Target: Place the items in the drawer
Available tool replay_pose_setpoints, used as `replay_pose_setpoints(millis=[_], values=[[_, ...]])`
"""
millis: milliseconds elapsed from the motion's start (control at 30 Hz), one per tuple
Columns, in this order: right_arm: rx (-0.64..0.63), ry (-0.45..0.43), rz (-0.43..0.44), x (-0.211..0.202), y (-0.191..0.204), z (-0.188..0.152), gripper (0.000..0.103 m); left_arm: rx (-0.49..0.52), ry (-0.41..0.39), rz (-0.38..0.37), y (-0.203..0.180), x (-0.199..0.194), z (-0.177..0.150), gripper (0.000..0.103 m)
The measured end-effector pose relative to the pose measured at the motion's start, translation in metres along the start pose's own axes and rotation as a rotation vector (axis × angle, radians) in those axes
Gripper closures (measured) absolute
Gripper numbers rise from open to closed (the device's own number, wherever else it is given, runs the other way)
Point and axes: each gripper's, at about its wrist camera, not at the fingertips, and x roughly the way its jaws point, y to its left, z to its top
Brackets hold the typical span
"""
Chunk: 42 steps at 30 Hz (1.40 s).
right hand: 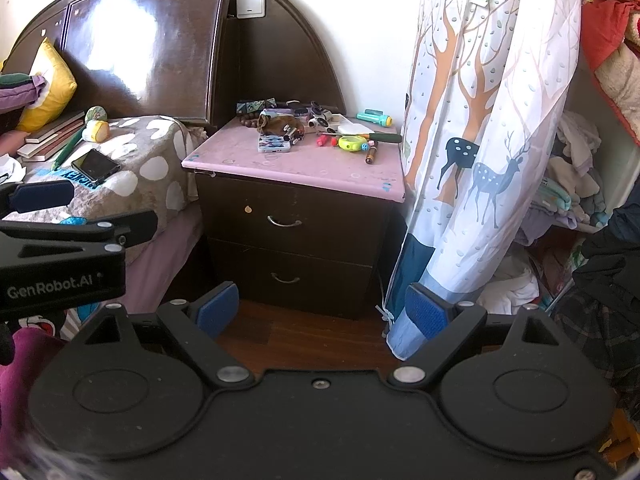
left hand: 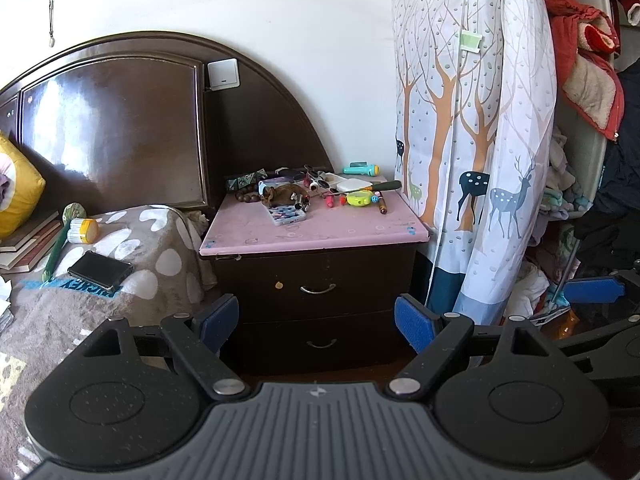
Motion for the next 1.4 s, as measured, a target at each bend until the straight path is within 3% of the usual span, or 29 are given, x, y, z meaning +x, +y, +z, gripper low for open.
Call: replay_pose_setpoints(millis=[1400], values=[[-0.008,0.006,0.007,0.005,0.005,-0.002,0.011,-0.001,0.016,-0.006,-0.004,0.01,0.0,0.018]])
